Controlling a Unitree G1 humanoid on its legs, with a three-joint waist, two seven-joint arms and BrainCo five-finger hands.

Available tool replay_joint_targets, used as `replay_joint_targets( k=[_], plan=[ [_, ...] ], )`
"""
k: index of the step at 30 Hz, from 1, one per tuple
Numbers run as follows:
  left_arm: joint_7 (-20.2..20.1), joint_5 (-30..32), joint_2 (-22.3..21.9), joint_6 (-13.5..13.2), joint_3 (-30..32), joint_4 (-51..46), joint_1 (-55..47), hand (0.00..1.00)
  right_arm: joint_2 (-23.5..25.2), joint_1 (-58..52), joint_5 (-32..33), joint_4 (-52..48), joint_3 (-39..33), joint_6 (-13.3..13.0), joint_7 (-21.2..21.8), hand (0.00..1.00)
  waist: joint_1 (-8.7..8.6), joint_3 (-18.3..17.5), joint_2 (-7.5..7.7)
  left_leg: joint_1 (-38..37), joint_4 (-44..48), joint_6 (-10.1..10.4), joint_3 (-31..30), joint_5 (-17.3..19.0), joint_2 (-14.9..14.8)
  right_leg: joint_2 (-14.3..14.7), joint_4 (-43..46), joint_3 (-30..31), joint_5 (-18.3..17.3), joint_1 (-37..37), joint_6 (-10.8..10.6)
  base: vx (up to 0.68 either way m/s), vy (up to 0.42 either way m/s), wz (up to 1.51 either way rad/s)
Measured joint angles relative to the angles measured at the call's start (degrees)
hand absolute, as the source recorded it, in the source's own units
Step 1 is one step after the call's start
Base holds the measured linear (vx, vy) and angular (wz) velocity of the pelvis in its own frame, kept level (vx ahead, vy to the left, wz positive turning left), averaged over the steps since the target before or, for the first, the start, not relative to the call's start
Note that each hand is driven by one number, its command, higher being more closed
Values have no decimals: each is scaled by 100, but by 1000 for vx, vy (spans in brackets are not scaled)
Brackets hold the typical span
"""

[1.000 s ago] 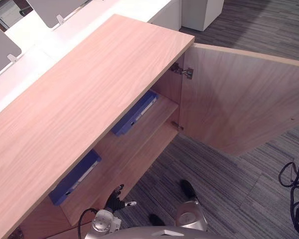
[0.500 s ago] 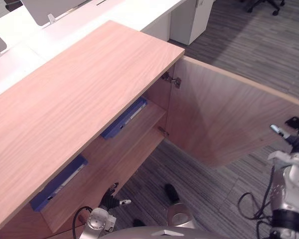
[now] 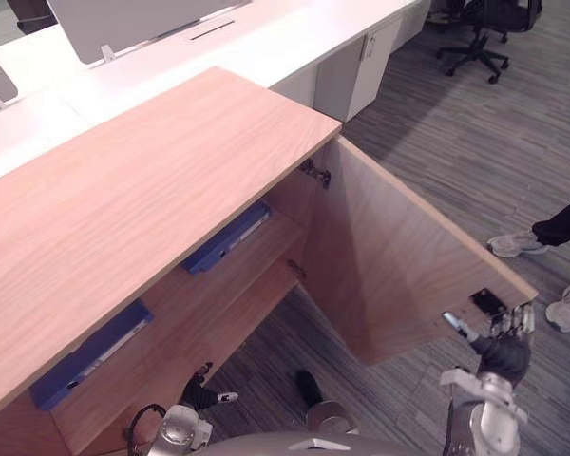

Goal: Walk over to the cabinet, pick up the folder, carry it to the office cabinet, place the folder inside the office cabinet, then close the office cabinet door

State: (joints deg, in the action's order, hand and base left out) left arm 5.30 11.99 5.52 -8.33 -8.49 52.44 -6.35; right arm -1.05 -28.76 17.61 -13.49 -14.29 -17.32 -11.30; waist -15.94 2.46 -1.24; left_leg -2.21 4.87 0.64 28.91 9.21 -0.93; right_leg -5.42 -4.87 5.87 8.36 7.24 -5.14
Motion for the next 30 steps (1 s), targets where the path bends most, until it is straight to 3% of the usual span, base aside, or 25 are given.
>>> replay_joint_targets(
  k=[8, 13, 16, 19, 22, 28, 30],
  plan=[
    [63, 14, 4, 86, -194, 17, 106, 0, 79, -567, 1, -137, 817, 50, 160, 0, 7, -163, 130, -70, 20, 76, 190, 44, -51, 80, 218, 204, -38, 76, 79, -52, -50, -12],
    [56, 70, 20, 92, -294, 154, 223, 0, 50, -738, 59, -102, 1226, 308, 328, 0, 36, -188, 203, -110, -4, 96, 90, 8, -69, 87, 200, 104, -68, -59, 178, -61, -55, 8],
    [50, 73, 31, 100, -297, 242, 291, 0, -106, -687, 124, -91, 1673, 475, 610, 0, 199, -198, 330, -97, -28, 93, 45, -45, -71, 83, 202, 57, -55, -60, 197, -62, -58, 12],
    [45, 74, 87, 100, -350, 242, 277, 0, -219, -579, 176, -22, 2501, 573, 1179, 0, 380, -318, 523, -158, -226, 98, -203, -218, -49, 67, 200, -193, -92, -124, 255, -29, -62, 38],
    [41, 73, 208, 116, -363, 248, 228, 0, -171, -352, 239, 112, 2901, 664, 1346, 0, 499, -413, 686, -179, -447, 98, -375, -384, -22, 56, 208, -365, -129, -146, 309, -31, -34, 28],
    [23, 70, 255, 157, -349, 282, 203, 0, -192, 462, 279, 553, 2916, 705, 1449, 0, 791, -492, 820, -176, -934, 45, -779, -716, 129, -34, 203, -761, -194, -161, 289, -33, -5, 37],
    [15, 68, 250, 158, -345, 278, 206, 0, -204, 596, 277, 723, 2827, 697, 1445, 0, 806, -492, 817, -91, -965, 21, -926, -730, 166, -104, 203, -892, -229, -169, 245, -23, 13, 42]
  ],
)
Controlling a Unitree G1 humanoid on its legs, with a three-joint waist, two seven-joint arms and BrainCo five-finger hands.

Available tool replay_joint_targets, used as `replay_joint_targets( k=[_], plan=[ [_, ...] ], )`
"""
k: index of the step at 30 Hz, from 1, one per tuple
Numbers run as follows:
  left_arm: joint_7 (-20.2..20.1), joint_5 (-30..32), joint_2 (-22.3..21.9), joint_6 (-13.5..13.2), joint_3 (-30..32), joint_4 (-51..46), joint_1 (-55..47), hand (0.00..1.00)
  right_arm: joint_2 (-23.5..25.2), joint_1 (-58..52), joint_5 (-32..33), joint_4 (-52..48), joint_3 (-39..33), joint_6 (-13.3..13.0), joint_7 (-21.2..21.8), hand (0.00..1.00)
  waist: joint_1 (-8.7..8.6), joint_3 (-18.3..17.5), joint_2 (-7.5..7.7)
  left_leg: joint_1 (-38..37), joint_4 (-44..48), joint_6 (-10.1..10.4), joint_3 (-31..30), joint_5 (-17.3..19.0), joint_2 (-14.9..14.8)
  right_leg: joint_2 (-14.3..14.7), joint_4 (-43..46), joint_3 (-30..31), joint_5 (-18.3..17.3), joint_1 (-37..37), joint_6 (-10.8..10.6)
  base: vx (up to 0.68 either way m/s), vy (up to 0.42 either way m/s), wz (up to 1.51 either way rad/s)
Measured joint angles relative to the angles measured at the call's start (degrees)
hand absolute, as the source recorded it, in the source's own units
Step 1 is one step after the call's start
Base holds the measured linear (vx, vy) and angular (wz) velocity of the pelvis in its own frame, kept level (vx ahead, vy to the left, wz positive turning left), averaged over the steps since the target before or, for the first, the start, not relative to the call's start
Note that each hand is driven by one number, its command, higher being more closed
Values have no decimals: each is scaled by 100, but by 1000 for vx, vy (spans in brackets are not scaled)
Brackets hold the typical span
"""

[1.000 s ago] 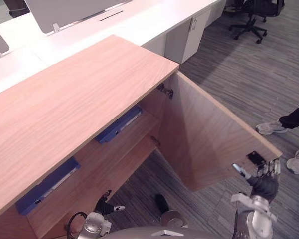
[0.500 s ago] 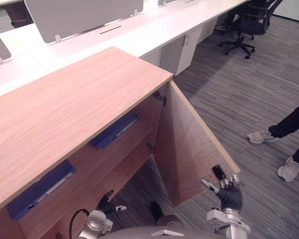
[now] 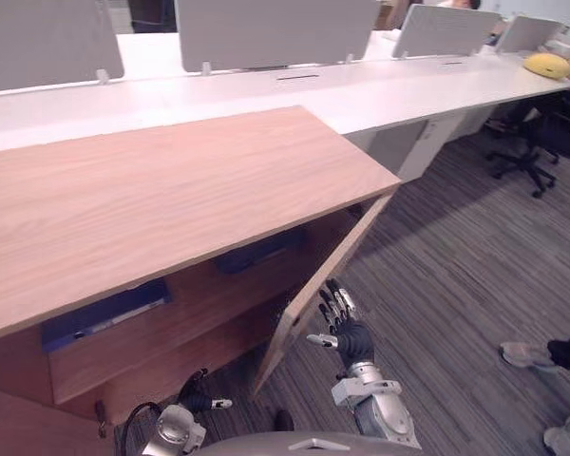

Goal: Walk over to the cabinet, pick up the folder, carry it to the office cabinet, place the folder inside the office cabinet, then close the office cabinet door

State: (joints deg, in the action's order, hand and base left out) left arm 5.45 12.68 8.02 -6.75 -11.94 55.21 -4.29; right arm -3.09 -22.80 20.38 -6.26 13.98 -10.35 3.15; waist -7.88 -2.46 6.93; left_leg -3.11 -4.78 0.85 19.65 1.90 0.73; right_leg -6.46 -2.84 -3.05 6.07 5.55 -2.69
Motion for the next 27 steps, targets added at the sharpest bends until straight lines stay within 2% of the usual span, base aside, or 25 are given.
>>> replay_joint_targets(
  k=[5, 8, 10, 12, 13, 14, 17, 21, 27],
  plan=[
    [-3, -11, 16, 0, 63, -20, 9, 0, -176, 418, -55, 448, -364, -87, -23, 0, 51, 13, -22, 198, -2, -89, -450, -56, 112, -149, -2, -396, -80, -42, -81, 11, 25, 48],
    [-2, -15, 56, -2, 103, -66, 9, 0, -224, 783, -62, 918, -737, -113, -110, 0, 174, 41, -59, 269, -3, -167, -692, -108, 175, -214, -16, -603, -119, -97, -135, 20, 19, 44],
    [1, -30, 57, -2, 210, -67, 8, 0, -228, 1015, -249, 1258, -897, -81, -220, 0, 189, 99, -127, 307, -3, -188, -858, -124, 187, -240, -32, -736, -146, -153, -134, 21, 8, 39],
    [13, -119, 55, -2, 357, -68, 7, 0, -229, 1220, -501, 1663, -1029, -23, -302, 0, 322, 194, -236, 324, -3, -192, -912, -127, 187, -244, -32, -781, -165, -163, -143, 15, -8, 17],
    [15, -122, 52, -3, 396, -72, 9, 0, -228, 1254, -571, 1709, -1042, 15, -337, 0, 332, 206, -232, 326, -2, -193, -947, -128, 187, -245, -32, -817, -168, -181, -149, 20, -20, 26],
    [20, -125, 52, -3, 470, -83, 3, 0, -221, 1308, -733, 1847, -1119, 19, -388, 0, 341, 281, -316, 348, -2, -192, -1046, -135, 198, -247, -31, -899, -179, -212, -173, 21, -18, 29],
    [35, -129, 54, -2, 642, -118, -80, 0, -221, 1505, -1013, 2387, -1338, 70, -529, 0, 342, 389, -393, 303, 29, -183, -1133, -141, 170, -216, -60, -966, -184, -273, -192, 42, -27, 18],
    [35, -135, 40, -2, 707, -191, -194, 0, -205, 1647, -1198, 2974, -1495, 92, -739, 0, 385, 436, -360, 256, 31, -168, -1182, -147, 116, -156, -110, -991, -181, -370, -189, 22, -45, 10],
    [47, -277, 6, 0, 882, -186, -278, 0, -106, 1667, -1634, 4036, -1552, 186, -783, 0, 433, 461, -343, 111, 28, -140, -1058, -129, 78, -124, -110, -865, -181, -452, -188, -65, -33, -10]
  ],
)
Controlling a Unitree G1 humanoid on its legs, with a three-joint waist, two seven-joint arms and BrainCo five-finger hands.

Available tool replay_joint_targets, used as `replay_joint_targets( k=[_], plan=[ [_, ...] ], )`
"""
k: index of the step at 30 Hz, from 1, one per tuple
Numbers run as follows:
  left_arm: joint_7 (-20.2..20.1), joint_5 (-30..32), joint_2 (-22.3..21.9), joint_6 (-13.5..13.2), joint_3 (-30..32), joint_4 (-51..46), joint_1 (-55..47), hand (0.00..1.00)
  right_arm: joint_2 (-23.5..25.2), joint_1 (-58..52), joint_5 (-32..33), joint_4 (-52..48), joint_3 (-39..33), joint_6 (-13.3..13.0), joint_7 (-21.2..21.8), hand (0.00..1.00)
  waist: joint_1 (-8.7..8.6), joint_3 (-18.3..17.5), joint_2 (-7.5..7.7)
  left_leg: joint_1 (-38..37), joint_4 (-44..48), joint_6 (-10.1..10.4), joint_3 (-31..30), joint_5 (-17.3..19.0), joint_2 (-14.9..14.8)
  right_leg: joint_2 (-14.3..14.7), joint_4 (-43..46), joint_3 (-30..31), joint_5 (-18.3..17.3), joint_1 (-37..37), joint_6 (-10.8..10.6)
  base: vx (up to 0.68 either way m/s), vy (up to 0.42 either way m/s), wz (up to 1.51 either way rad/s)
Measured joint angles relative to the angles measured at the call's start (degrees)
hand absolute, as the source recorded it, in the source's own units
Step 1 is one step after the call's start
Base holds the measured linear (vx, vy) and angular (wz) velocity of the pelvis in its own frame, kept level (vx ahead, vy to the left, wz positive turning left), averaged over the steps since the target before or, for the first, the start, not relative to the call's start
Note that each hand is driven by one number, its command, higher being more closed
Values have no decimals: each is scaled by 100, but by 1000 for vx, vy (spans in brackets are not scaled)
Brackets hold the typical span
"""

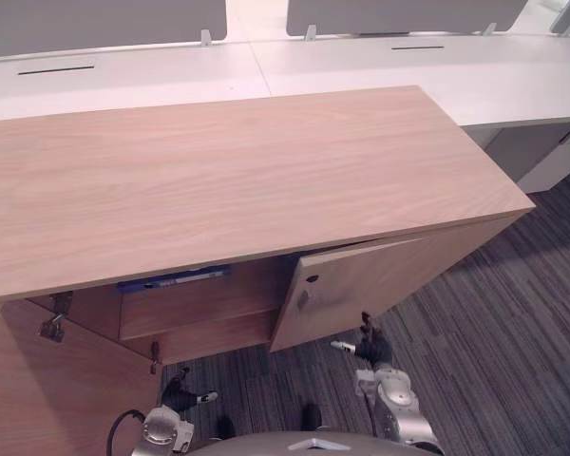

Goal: Walk over to the cabinet, pick up the folder, carry it to the office cabinet, place the folder inside the office cabinet, then close the office cabinet door

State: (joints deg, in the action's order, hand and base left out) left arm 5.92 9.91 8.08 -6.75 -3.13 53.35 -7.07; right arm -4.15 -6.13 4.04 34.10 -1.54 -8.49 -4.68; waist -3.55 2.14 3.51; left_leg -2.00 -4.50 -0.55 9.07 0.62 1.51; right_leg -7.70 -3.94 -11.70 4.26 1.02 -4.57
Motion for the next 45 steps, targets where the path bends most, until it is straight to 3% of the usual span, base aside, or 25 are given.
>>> replay_joint_targets(
  k=[6, 10, 16, 20, 24, 29, 30, 31, 32, 33, 38, 41, 43, 45],
  plan=[
    [13, -137, -66, 16, 79, 12, -67, 0, 128, -58, -6, 874, -203, 147, -187, 0, -2, 99, -19, -108, -31, 27, 320, 18, -22, 23, 126, 355, 20, 103, -33, -118, -26, -29],
    [15, -302, -128, 35, 75, 3, -12, 0, 147, -45, -187, 979, -204, 156, -184, 0, -35, 202, -15, -103, 0, 42, 360, 17, -24, -22, 684, 481, -252, 380, -44, -76, -6, -8],
    [115, -385, -125, 42, 206, -1, 8, 0, 183, -51, -181, 1230, -387, 155, -200, 0, -7, 210, -30, 59, 37, 61, -245, -54, -7, -125, 1259, 498, -545, 473, -173, 17, 7, 49],
    [218, -640, -131, 47, 440, -7, 17, 0, 198, 5, -182, 1260, -425, 155, -208, 0, 111, 245, 42, 263, 249, 78, -516, -79, -15, -108, 953, 629, -640, 263, -161, 51, 6, 56],
    [341, -888, -185, 51, 624, -7, -5, 0, 185, 219, -218, 1260, -437, 153, -229, 0, 164, 359, -88, 517, 543, 157, -927, -92, -85, 15, 673, 248, -566, 72, -93, -18, -70, 48],
    [397, -1097, -389, 51, 700, -6, 39, 0, 129, 361, -217, 1409, -591, 159, -416, 0, 203, 487, -244, 663, 424, 287, -817, -530, -131, 26, 851, -102, -706, 129, 81, -95, -46, 41],
    [392, -1098, -432, 52, 703, -4, 29, 0, 98, 358, -216, 1405, -618, 158, -426, 0, 182, 511, -299, 541, 211, 272, -713, -519, -200, 2, 877, -228, -753, 146, 123, -146, 5, 30],
    [384, -1104, -467, 55, 734, 2, 73, 0, 136, 355, -214, 1407, -670, 159, -430, 0, 166, 569, -217, 620, 491, 61, -419, -243, -230, -54, 949, -310, -778, 163, 113, -119, 12, 30],
    [382, -1139, -494, 56, 769, -2, 79, 0, 123, 324, -215, 1398, -715, 155, -436, 0, 142, 580, -216, 714, 1061, 52, -151, 1, -246, -97, 1000, -325, -833, 120, 33, -42, 26, 23],
    [378, -1156, -521, 57, 767, -7, 43, 0, 90, 230, -214, 1381, -771, 149, -447, 0, 110, 535, -343, 683, 1121, 29, -36, 203, -302, -1, 1032, -343, -890, 43, -19, 9, -6, 27],
    [414, -1204, -507, 66, 777, -46, -18, 0, 216, -40, -193, 1450, -842, 273, -476, 0, 52, 454, -322, 275, 132, 1, -239, -200, -133, -3, 843, -278, -932, -127, -71, 12, 18, 21],
    [511, -1292, -524, 74, 833, -41, -57, 0, 272, -14, -192, 1514, -907, 273, -593, 0, 38, 462, -301, 74, -2, 5, -447, -394, -72, -10, 823, -334, -876, -338, -52, 123, 6, 37],
    [650, -1779, -567, 73, 1103, -49, -160, 0, 297, 128, -198, 1715, -941, 282, -602, 0, 180, 440, -275, -133, -1, 42, -469, -380, -42, -6, 748, -360, -854, -617, -80, 104, -5, 19],
    [791, -2251, -599, 59, 1299, -48, -200, 0, 302, 236, -198, 1785, -942, 282, -622, 0, 215, 436, -272, -213, -1, 75, -553, -402, -21, -2, 687, -434, -861, -767, -67, 66, -23, 24]
  ],
)
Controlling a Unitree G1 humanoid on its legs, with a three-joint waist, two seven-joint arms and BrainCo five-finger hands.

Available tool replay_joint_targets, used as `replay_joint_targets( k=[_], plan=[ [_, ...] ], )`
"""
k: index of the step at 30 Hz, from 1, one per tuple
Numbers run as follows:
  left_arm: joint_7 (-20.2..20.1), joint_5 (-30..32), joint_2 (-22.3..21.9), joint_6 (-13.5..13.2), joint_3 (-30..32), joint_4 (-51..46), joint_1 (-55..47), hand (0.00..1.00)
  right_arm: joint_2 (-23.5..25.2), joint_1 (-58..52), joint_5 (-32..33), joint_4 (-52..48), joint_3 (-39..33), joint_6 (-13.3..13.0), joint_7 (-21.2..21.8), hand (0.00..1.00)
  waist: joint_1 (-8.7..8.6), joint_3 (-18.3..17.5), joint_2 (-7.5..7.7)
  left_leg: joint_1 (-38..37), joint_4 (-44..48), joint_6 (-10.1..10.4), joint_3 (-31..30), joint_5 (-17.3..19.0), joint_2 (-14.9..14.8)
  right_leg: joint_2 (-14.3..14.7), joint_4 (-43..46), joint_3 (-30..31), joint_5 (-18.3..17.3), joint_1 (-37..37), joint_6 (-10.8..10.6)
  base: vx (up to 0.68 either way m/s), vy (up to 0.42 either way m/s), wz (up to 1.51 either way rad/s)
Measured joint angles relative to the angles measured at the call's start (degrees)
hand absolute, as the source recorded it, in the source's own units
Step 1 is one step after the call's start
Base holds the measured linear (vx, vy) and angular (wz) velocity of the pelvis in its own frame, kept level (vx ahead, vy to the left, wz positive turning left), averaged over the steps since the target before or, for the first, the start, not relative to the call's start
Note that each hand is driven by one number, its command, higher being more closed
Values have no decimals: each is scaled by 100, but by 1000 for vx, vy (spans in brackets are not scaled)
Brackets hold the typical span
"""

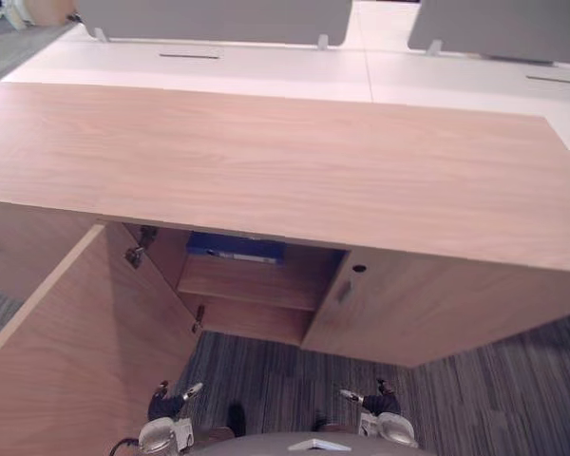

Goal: Walk over to the cabinet, pick up the folder, carry it to the office cabinet, place the folder inside the office cabinet, then close the office cabinet door

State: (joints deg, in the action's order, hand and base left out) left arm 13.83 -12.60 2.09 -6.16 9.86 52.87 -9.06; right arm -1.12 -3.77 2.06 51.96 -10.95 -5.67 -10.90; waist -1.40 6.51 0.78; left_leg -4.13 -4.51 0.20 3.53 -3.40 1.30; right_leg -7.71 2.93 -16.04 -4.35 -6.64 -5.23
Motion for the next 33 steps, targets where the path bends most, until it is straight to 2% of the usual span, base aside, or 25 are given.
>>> replay_joint_targets(
  k=[2, 4, 8, 10, 12, 17, 20, 26, 29, 31, 33],
  plan=[
    [116, -336, -16, -24, 175, -15, -36, 0, -1, 178, 0, 84, -18, 1, -36, 0, 15, 3, 5, -40, -1, 32, -77, -25, -3, 12, -3, -59, -22, -106, 38, 8, -38, 31],
    [276, -608, -55, -73, 463, -54, -140, 0, -9, 260, -6, 80, -67, -8, -51, 0, 105, 3, 10, -120, -38, 71, -170, -55, -14, 29, -3, -93, -39, -222, 62, -55, -34, 19],
    [518, -952, -90, -160, 1001, -62, -216, 0, -34, 333, -8, 115, -103, -9, -80, 0, 104, 26, 6, -104, -48, 41, -394, -111, -24, 45, 30, -340, -128, -319, 128, -107, -30, 35],
    [645, -1116, -111, -194, 1424, -288, -297, 0, -50, 329, -8, 131, -103, -8, -101, 0, 143, 48, -3, -78, -51, 55, -480, -78, -28, 53, 39, -387, -205, -338, 54, -185, -21, 23],
    [774, -1241, -106, -290, 1848, -554, -383, 0, -63, 323, -8, 129, -103, -8, -131, 0, 144, 80, -56, -58, -52, -19, -495, -27, -35, 83, 16, -382, -230, -365, 33, -116, -12, 26],
    [1009, -1341, -81, -435, 2928, -1316, -611, 0, -177, 287, -17, 113, -117, -8, -220, 0, 183, 80, -59, 38, -51, -34, -469, -17, -8, 96, -17, -332, -345, -398, 26, -17, -1, 28],
    [1102, -1363, 40, -486, 3354, -1716, -750, 0, -177, 286, -18, 85, -119, -8, -221, 0, 207, 78, -61, 7, -50, -47, -449, -8, 28, 79, -34, -312, -372, -466, 14, 78, -14, 11],
    [1026, -1303, 382, -547, 3471, -2327, -781, 0, -210, 303, -22, 68, -103, -8, -217, 0, 309, 25, -30, -13, -44, -6, -439, 7, 84, 32, -11, -322, -387, -537, 39, 140, -31, 6],
    [855, -1230, 485, -558, 3181, -2429, -745, 0, -334, 379, -23, 68, -97, -7, -208, 0, 305, 21, -75, -66, -9, 2, -428, 4, 111, 14, -16, -276, -390, -569, 47, 125, -27, 5],
    [677, -1114, 524, -558, 2933, -2635, -748, 0, -394, 377, -22, 71, -100, 101, -208, 0, 332, 30, -47, -155, -8, 12, -360, 12, 101, 9, -12, -150, -373, -655, 76, 63, -22, 4],
    [684, -1082, 534, -554, 2887, -2742, -755, 0, -413, 368, -23, 70, -95, 122, -194, 0, 348, 36, -32, -202, -8, 27, -308, 23, 64, 16, -11, -25, -342, -660, 125, 11, -11, -12]
  ],
)
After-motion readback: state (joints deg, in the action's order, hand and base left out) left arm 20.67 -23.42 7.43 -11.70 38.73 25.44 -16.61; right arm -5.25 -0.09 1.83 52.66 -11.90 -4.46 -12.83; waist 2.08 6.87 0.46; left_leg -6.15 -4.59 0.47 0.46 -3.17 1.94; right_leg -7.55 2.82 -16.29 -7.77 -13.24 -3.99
